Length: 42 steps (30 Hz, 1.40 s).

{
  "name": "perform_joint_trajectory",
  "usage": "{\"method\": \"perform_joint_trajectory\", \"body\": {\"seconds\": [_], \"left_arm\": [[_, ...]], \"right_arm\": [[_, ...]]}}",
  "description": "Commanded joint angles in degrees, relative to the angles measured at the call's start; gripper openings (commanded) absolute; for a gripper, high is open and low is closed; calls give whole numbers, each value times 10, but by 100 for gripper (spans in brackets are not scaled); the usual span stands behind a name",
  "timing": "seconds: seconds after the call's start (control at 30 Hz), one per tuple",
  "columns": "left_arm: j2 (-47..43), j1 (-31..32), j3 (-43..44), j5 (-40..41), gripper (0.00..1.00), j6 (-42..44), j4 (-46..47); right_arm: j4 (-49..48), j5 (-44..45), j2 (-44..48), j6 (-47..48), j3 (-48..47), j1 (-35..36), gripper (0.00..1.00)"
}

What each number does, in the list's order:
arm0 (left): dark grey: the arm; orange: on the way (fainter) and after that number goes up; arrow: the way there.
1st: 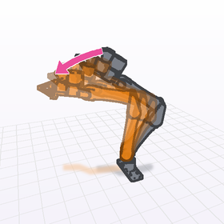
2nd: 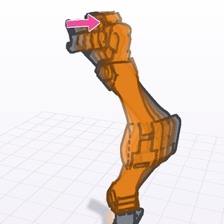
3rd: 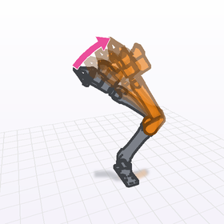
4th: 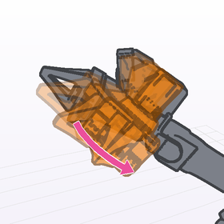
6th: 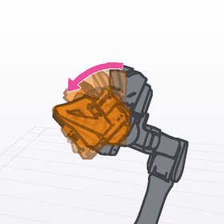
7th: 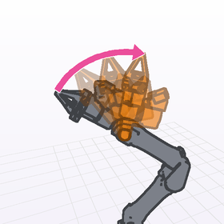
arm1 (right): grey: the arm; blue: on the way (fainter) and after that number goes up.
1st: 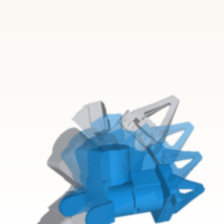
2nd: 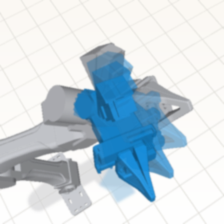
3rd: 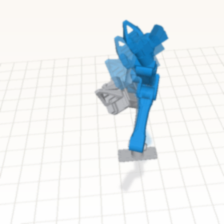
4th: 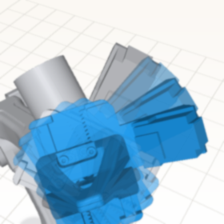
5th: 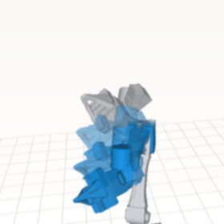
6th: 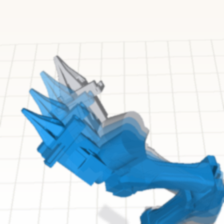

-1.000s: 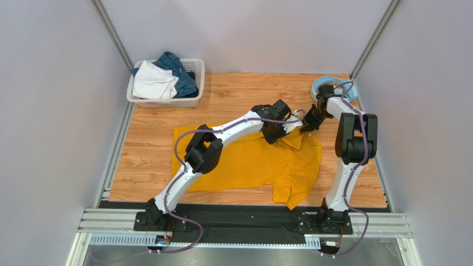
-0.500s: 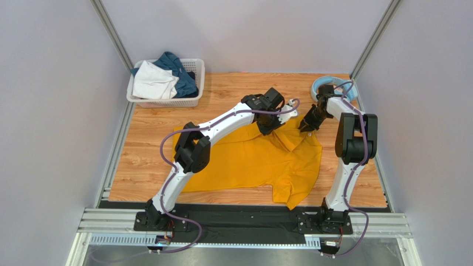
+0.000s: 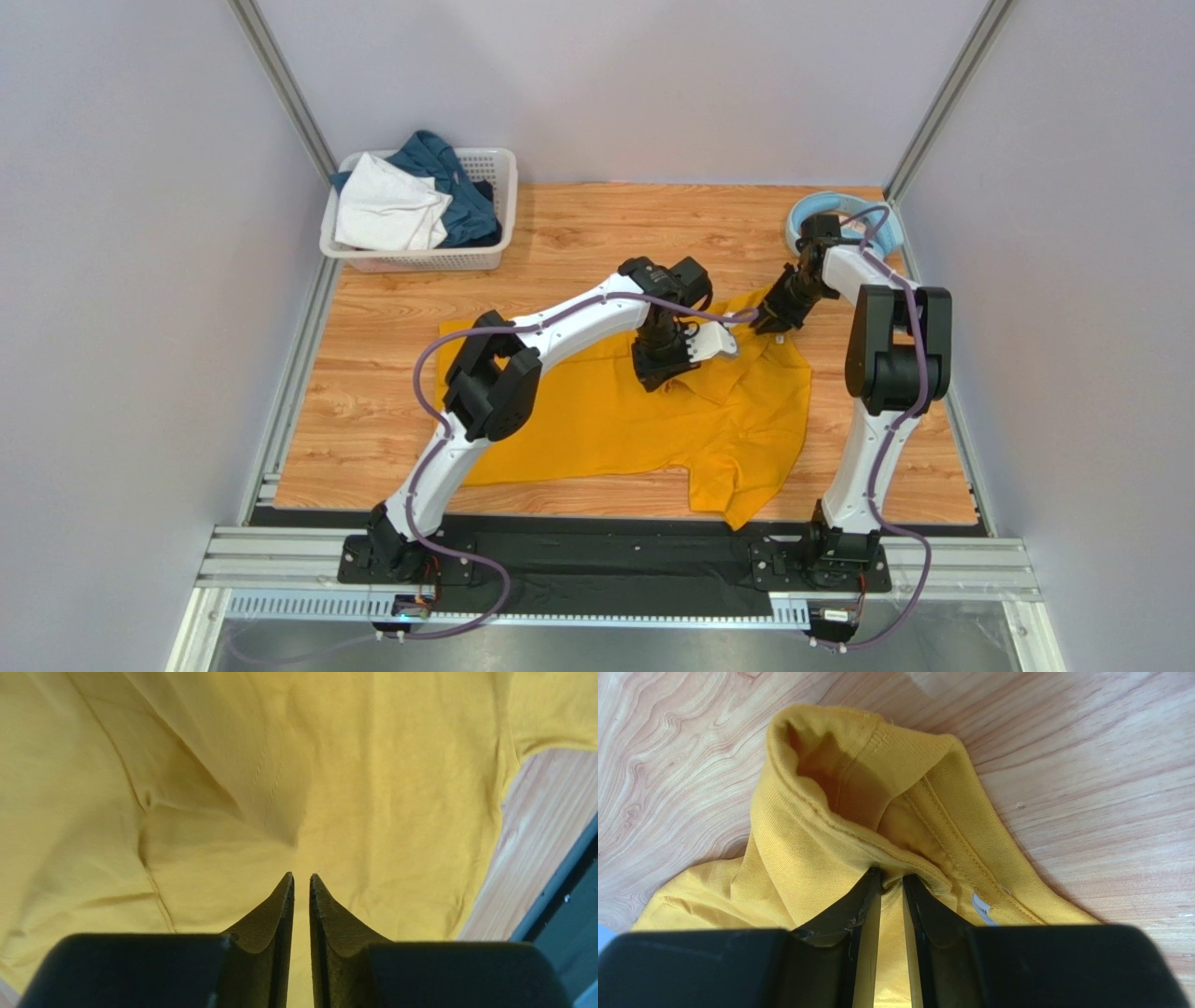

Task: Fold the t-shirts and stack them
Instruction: Fold the tshirt

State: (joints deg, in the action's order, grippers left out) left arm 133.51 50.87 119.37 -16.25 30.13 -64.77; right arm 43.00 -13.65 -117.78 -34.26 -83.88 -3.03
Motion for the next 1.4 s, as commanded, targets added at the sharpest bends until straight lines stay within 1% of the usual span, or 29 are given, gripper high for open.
{"method": "perform_joint_trajectory", "body": {"seconds": [0.0, 0.07, 0.1, 0.3, 0.33, 0.4, 0.5, 0.63, 0.67, 0.73, 0.77, 0.8, 0.87, 0.93, 0.97, 1.0, 1.07, 1.13, 1.17, 1.2, 1.3, 1.37], "left_arm": [[6, 5, 1, -9, 23, 31, -52], [10, 5, 2, 8, 34, 24, -39], [10, 5, 3, 14, 43, 20, -33], [-4, -3, 5, 49, 44, 5, 17], [-6, -9, 8, 53, 44, 2, 25], [-6, -28, 29, 54, 44, -15, 46], [10, -61, 68, 54, 43, -31, 51], [16, -102, 75, 58, 42, -44, 43], [5, -117, 68, 56, 41, -45, 43], [-15, -134, 15, 48, 40, -47, 57], [-42, -149, -10, 44, 40, -50, 69], [-54, -155, -57, 42, 40, -49, 78], [-83, -167, -95, 44, 40, -52, 94], [-99, -176, -149, 39, 39, -54, 106], [-116, -178, -193, 35, 39, -55, 114], [-125, -179, -215, 37, 38, -54, 121], [-144, -182, -271, 41, 38, -56, 148], [-152, -185, -295, 44, 37, -57, 163], [-156, -187, -308, 45, 37, -59, 167], [-156, -187, -310, 43, 36, -60, 168], [-157, -188, -303, 39, 35, -67, 166], [-157, -188, -289, 34, 35, -71, 163]], "right_arm": [[5, 22, -29, 3, 6, 5, 24], [5, 21, -30, 2, 6, 5, 24], [5, 21, -31, 3, 6, 5, 24], [14, 36, -29, 6, 2, 4, 24], [19, 53, -29, 6, -1, 3, 24], [26, 63, -30, 4, -4, -1, 24], [38, 79, -32, 2, -11, -9, 24], [51, 91, -41, 4, -19, -27, 23], [56, 94, -43, 5, -22, -36, 23], [56, 93, -41, 5, -23, -47, 24], [57, 94, -41, 4, -23, -55, 24], [57, 99, -40, 4, -25, -58, 23], [66, 103, -45, 5, -37, -65, 23], [65, 80, -54, 9, -44, -68, 24], [61, 64, -59, 10, -45, -68, 25], [61, 31, -63, 12, -49, -67, 27], [67, 14, -69, 18, -57, -60, 31], [68, 23, -55, 21, -54, -51, 35], [68, 27, -27, 21, -47, -48, 37], [67, 41, -10, 19, -42, -44, 42], [69, 64, 68, 17, -19, -23, 48], [70, 58, 125, 14, 9, -5, 49]]}}
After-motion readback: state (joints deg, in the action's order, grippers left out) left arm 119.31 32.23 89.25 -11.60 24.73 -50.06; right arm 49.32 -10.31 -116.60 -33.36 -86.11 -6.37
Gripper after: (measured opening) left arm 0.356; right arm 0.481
